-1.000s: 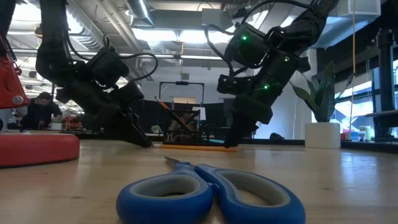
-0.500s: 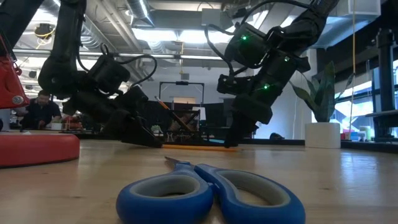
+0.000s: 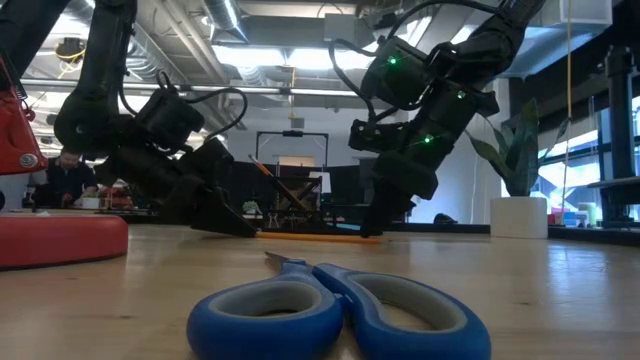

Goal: Pick and place office supplies into organizer
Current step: Put the pencil into the desk organizer

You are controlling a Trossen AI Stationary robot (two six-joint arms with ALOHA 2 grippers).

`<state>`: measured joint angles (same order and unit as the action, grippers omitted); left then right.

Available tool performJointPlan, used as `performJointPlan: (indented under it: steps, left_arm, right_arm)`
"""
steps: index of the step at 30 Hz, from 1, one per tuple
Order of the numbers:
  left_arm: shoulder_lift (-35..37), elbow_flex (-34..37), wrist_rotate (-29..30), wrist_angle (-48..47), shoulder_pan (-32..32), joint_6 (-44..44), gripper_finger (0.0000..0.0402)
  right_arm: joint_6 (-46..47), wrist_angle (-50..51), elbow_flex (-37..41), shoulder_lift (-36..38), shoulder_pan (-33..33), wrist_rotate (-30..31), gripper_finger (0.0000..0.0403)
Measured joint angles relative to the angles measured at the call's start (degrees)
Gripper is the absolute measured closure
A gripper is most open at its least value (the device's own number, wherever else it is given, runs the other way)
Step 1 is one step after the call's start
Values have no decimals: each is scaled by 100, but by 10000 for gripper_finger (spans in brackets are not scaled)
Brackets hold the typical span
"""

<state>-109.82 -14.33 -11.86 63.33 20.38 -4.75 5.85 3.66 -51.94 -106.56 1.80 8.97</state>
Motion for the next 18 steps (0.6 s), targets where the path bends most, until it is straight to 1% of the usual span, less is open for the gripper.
performJointPlan:
  steps: [12,18]
  left_arm:
    - [-44,9,-24,72,2,-45,299]
    - [-44,9,-14,72,2,-50,316]
  right_arm:
    - [-2,0,0,0,-2,2,399]
    - [-4,0,0,0,-4,4,399]
